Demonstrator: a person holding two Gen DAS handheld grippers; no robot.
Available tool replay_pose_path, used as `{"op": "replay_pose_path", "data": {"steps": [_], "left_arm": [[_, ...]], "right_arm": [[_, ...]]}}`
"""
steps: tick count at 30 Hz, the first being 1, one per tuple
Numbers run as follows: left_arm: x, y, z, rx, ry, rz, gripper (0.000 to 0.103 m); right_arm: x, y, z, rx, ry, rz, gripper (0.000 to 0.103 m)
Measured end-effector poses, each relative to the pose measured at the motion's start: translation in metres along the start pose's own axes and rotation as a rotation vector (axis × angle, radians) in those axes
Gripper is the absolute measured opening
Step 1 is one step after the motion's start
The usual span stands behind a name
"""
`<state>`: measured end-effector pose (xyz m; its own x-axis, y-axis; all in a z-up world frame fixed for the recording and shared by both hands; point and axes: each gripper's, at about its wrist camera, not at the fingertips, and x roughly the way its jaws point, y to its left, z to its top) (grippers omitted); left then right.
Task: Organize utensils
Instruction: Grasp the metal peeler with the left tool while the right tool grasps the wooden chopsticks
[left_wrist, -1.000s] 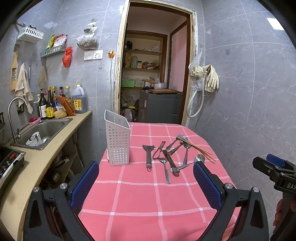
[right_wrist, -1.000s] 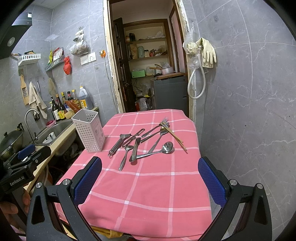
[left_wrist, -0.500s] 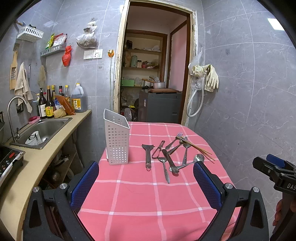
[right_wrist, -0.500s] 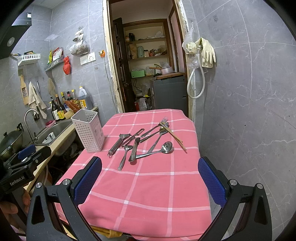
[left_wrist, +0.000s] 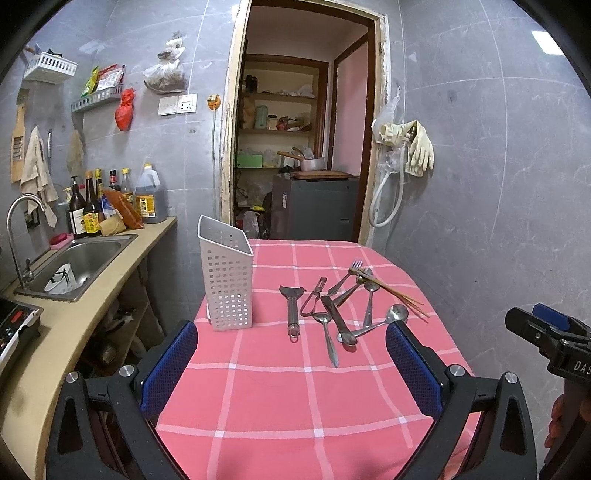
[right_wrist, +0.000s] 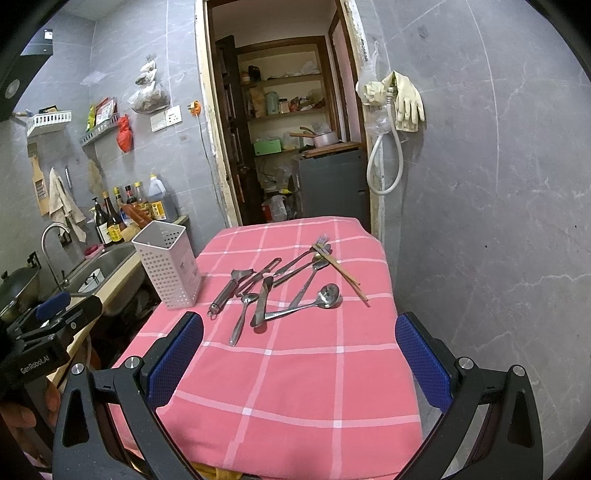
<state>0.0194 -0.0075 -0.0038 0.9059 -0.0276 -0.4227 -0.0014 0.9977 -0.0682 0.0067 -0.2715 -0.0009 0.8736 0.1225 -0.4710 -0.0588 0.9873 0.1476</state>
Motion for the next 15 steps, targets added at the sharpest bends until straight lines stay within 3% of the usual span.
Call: {"op": "replay_pose_path", "data": {"steps": [15], "left_arm": [[0.047,0.005,0.023,0.049,-0.010,-0.067,0.103]], "right_arm": [[0.040,0.007,0.027,0.027,-0.011,-0.078,0.102]]}}
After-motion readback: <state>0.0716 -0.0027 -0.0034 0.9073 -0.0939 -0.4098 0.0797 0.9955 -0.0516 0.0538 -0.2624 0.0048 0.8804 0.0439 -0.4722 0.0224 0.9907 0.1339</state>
